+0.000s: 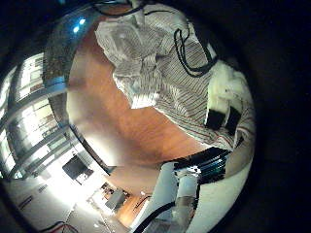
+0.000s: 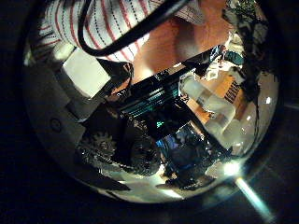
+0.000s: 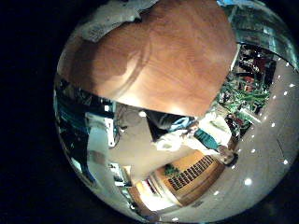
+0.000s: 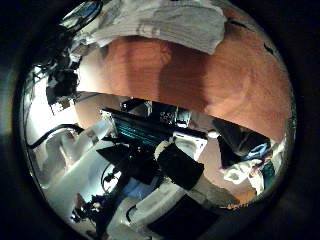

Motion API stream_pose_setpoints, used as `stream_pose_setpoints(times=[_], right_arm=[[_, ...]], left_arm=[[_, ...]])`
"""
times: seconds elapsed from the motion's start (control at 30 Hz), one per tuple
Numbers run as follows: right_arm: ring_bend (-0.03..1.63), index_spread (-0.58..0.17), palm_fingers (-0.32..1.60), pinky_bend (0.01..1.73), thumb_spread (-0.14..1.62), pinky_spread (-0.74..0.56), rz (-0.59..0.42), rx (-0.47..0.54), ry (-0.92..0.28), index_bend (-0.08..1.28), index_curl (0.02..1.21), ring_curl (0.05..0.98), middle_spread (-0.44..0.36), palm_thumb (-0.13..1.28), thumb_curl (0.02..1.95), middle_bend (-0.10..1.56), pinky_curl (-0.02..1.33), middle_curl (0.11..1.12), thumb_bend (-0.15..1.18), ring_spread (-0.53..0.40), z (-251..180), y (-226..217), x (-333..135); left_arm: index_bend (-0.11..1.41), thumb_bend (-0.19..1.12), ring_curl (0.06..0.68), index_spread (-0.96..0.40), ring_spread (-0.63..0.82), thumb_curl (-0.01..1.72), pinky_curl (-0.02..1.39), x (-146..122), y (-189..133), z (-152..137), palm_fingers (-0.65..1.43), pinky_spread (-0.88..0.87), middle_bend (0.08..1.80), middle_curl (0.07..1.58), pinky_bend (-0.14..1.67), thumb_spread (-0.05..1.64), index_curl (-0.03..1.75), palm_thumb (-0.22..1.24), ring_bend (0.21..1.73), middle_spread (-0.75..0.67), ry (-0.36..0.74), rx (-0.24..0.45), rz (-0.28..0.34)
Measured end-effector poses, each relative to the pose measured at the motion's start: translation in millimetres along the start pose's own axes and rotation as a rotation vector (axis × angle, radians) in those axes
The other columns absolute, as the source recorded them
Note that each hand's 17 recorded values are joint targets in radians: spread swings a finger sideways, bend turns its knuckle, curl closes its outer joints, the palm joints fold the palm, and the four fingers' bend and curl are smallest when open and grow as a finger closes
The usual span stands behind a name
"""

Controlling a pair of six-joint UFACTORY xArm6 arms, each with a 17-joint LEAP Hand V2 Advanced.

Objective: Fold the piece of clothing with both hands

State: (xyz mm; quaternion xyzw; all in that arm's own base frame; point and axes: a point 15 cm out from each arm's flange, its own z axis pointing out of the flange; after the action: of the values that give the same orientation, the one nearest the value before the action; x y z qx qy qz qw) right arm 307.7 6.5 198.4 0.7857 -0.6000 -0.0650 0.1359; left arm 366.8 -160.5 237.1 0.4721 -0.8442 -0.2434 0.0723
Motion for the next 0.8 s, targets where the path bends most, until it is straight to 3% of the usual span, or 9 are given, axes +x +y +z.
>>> stream_pose_setpoints(times=[0.13, 0.53, 0.6, 0.67, 0.73, 0.8], right_arm=[[0.8, -0.285, 0.18, 0.92, 1.15, 0.21, -0.005, 0.059, 0.007, 0.16, 0.28, 0.257, -0.055, 0.46, 0.28, 0.35, 0.08, 0.4, -0.02, -0.067, 3, -20, -6], [0.81, -0.257, 0.28, 0.87, 1.11, 0.2, 0.003, 0.074, 0.023, 0.19, 0.31, 0.261, -0.068, 0.49, 0.31, 0.39, 0.06, 0.41, -0.01, -0.093, 17, -44, -21], [0.89, -0.268, 0.44, 0.87, 1.12, 0.12, 0.013, 0.098, 0.023, 0.19, 0.31, 0.276, -0.108, 0.54, 0.32, 0.45, 0.05, 0.43, 0.0, -0.149, 17, -52, -21], [1.02, -0.325, 0.9, 1.04, 1.15, -0.12, 0.029, 0.138, 0.021, 0.23, 0.33, 0.298, -0.167, 0.65, 0.34, 0.52, 0.07, 0.46, 0.04, -0.23, 14, -62, -21], [1.07, -0.373, 1.26, 1.12, 1.18, -0.23, 0.045, 0.19, 0.019, 0.35, 0.39, 0.337, -0.208, 0.75, 0.36, 0.64, 0.11, 0.52, 0.08, -0.244, 7, -73, -20], [1.13, -0.397, 1.32, 1.21, 1.23, -0.25, 0.061, 0.225, 0.016, 0.48, 0.48, 0.396, -0.227, 0.81, 0.38, 0.76, 0.18, 0.58, 0.11, -0.242, -2, -76, -16]], left_arm=[[0.58, 0.0, 0.546, -0.55, -0.43, 0.55, 0.66, -8, 2, -2, 0.82, -0.54, 0.8, 1.19, 1.47, 1.16, 0.5, 0.94, 1.51, -0.55, 0.011, 0.003, -0.005], [0.5, -0.01, 0.55, -0.6, -0.42, 0.57, 0.66, -24, 9, -7, 0.78, -0.54, 0.8, 1.26, 1.51, 1.16, 0.73, 0.94, 1.54, -0.59, 0.031, 0.003, -0.012], [0.49, -0.01, 0.55, -0.6, -0.42, 0.57, 0.65, -24, 10, -6, 0.78, -0.53, 0.8, 1.27, 1.52, 1.16, 0.78, 0.93, 1.54, -0.6, 0.032, -0.001, -0.011], [0.47, -0.01, 0.549, -0.61, -0.42, 0.57, 0.65, -25, 12, -7, 0.78, -0.53, 0.8, 1.27, 1.52, 1.16, 0.82, 0.93, 1.55, -0.6, 0.032, 0.004, -0.01], [0.44, -0.01, 0.549, -0.61, -0.42, 0.58, 0.65, -26, 15, -8, 0.77, -0.53, 0.8, 1.28, 1.53, 1.16, 0.87, 0.92, 1.55, -0.6, 0.035, 0.006, -0.01], [0.42, -0.01, 0.547, -0.62, -0.42, 0.58, 0.65, -28, 21, -7, 0.77, -0.53, 0.8, 1.28, 1.53, 1.16, 0.91, 0.92, 1.55, -0.61, 0.041, 0.005, -0.008]])
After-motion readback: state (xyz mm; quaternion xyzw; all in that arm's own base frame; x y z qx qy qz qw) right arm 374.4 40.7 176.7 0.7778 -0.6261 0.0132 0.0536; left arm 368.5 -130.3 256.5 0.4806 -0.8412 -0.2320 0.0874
